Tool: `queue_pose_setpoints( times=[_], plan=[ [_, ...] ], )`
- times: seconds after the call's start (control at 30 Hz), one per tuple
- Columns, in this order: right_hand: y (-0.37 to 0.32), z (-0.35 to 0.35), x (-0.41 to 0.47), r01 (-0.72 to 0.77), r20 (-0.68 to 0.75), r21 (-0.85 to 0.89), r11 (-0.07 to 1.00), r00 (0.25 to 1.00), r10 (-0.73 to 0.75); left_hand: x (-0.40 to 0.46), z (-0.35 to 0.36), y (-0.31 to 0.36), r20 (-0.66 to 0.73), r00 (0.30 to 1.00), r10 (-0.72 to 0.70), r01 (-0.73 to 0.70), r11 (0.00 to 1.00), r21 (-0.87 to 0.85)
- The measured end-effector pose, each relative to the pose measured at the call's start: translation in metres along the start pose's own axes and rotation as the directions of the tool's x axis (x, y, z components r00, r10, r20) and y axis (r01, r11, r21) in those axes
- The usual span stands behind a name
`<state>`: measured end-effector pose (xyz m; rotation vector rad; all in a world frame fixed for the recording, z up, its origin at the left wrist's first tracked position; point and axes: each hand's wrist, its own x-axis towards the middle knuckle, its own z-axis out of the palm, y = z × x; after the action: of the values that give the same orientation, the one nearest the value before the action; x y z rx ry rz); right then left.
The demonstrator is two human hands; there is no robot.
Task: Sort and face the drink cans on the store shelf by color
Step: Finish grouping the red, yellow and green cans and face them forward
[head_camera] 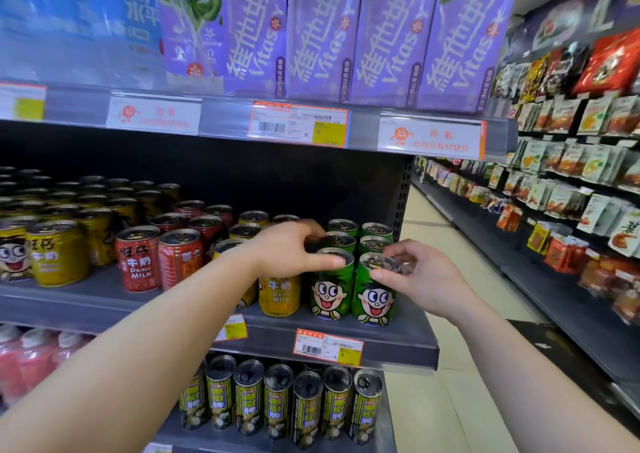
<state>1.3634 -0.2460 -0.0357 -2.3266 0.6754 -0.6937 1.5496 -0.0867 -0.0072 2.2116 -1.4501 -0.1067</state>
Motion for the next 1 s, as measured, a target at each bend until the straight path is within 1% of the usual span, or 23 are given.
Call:
queue_pose_setpoints(
  times=[0.07, 0.1, 0.13, 0.17, 0.2, 0.27, 0.3, 0.37, 0.47, 0.5, 0.57, 0.63, 0.67, 0.7, 0.73, 0.77, 0.8, 0.83, 0.87, 0.9, 0.97, 1.0],
  plan=[
    [-0.005, -0.001, -0.001, 0.026, -0.044, -0.053, 0.998, 0.999, -0.028, -0.010, -0.017, -0.012, -0.165, 0.986, -0.003, -0.014, 0.994, -0.105],
    [-0.011, 0.000, -0.001, 0.062, -0.086, -0.099, 0.993, 0.994, -0.071, -0.015, -0.026, -0.021, -0.236, 0.972, -0.002, -0.025, 0.993, -0.112],
    [-0.019, 0.003, -0.001, 0.116, -0.121, -0.144, 0.983, 0.984, -0.134, -0.020, -0.034, -0.031, -0.274, 0.962, -0.007, -0.021, 0.995, -0.100],
    [-0.029, 0.007, 0.001, 0.174, -0.130, -0.176, 0.969, 0.972, -0.198, -0.025, -0.040, -0.041, -0.283, 0.959, -0.012, -0.013, 0.996, -0.088],
    [-0.040, 0.013, 0.002, 0.235, -0.107, -0.195, 0.952, 0.960, -0.259, -0.029, -0.043, -0.052, -0.275, 0.961, -0.027, 0.006, 0.997, -0.075],
    [-0.061, 0.030, 0.006, 0.335, 0.001, -0.237, 0.912, 0.939, -0.344, -0.039, -0.047, -0.070, -0.255, 0.965, -0.057, 0.052, 0.998, -0.026],
    [-0.069, 0.039, 0.009, 0.366, 0.060, -0.264, 0.892, 0.930, -0.364, -0.043, -0.047, -0.076, -0.247, 0.966, -0.069, 0.076, 0.997, 0.017],
    [-0.082, 0.054, 0.014, 0.381, 0.139, -0.322, 0.867, 0.925, -0.354, -0.052, -0.044, -0.086, -0.238, 0.966, -0.104, 0.139, 0.981, 0.136],
    [-0.096, 0.069, 0.020, 0.336, 0.190, -0.436, 0.835, 0.941, -0.280, -0.061, -0.040, -0.095, -0.223, 0.963, -0.153, 0.209, 0.944, 0.254],
    [-0.100, 0.074, 0.022, 0.307, 0.182, -0.484, 0.820, 0.951, -0.248, -0.062, -0.039, -0.097, -0.219, 0.964, -0.151, 0.210, 0.939, 0.273],
    [-0.110, 0.085, 0.025, 0.224, 0.115, -0.606, 0.763, 0.974, -0.195, -0.061, -0.037, -0.099, -0.215, 0.968, -0.130, 0.195, 0.929, 0.314],
    [-0.119, 0.097, 0.029, 0.165, 0.057, -0.714, 0.680, 0.982, -0.178, -0.059, -0.036, -0.099, -0.205, 0.973, -0.105, 0.173, 0.922, 0.346],
    [-0.122, 0.102, 0.030, 0.158, 0.057, -0.735, 0.659, 0.983, -0.173, -0.058, -0.035, -0.099, -0.194, 0.976, -0.095, 0.159, 0.922, 0.353],
    [-0.124, 0.103, 0.030, 0.168, 0.076, -0.731, 0.661, 0.983, -0.165, -0.058, -0.035, -0.100, -0.187, 0.979, -0.078, 0.143, 0.921, 0.363],
    [-0.124, 0.101, 0.030, 0.194, 0.117, -0.694, 0.694, 0.981, -0.158, -0.058, -0.036, -0.101, -0.175, 0.982, -0.065, 0.127, 0.919, 0.373],
    [-0.123, 0.095, 0.031, 0.223, 0.180, -0.613, 0.758, 0.974, -0.141, -0.058, -0.038, -0.102, -0.161, 0.985, -0.054, 0.113, 0.918, 0.381],
    [-0.122, 0.088, 0.033, 0.241, 0.266, -0.496, 0.834, 0.957, -0.118, -0.059, -0.040, -0.104, -0.148, 0.988, -0.044, 0.098, 0.919, 0.381],
    [-0.120, 0.079, 0.034, 0.243, 0.358, -0.387, 0.889, 0.929, -0.098, -0.059, -0.042, -0.105, -0.138, 0.990, -0.036, 0.086, 0.922, 0.377],
    [-0.119, 0.073, 0.035, 0.244, 0.416, -0.335, 0.910, 0.905, -0.089, -0.059, -0.043, -0.106, -0.131, 0.991, -0.031, 0.078, 0.926, 0.370],
    [-0.117, 0.069, 0.036, 0.250, 0.424, -0.358, 0.900, 0.902, -0.082, -0.058, -0.042, -0.106, -0.135, 0.991, -0.026, 0.074, 0.928, 0.365],
    [-0.116, 0.069, 0.038, 0.227, 0.332, -0.529, 0.818, 0.942, -0.047, -0.057, -0.041, -0.105, -0.167, 0.986, -0.014, 0.076, 0.925, 0.373],
    [-0.116, 0.071, 0.038, 0.207, 0.288, -0.585, 0.784, 0.957, -0.038, -0.056, -0.040, -0.105, -0.184, 0.983, 0.000, 0.073, 0.918, 0.390]
  ],
)
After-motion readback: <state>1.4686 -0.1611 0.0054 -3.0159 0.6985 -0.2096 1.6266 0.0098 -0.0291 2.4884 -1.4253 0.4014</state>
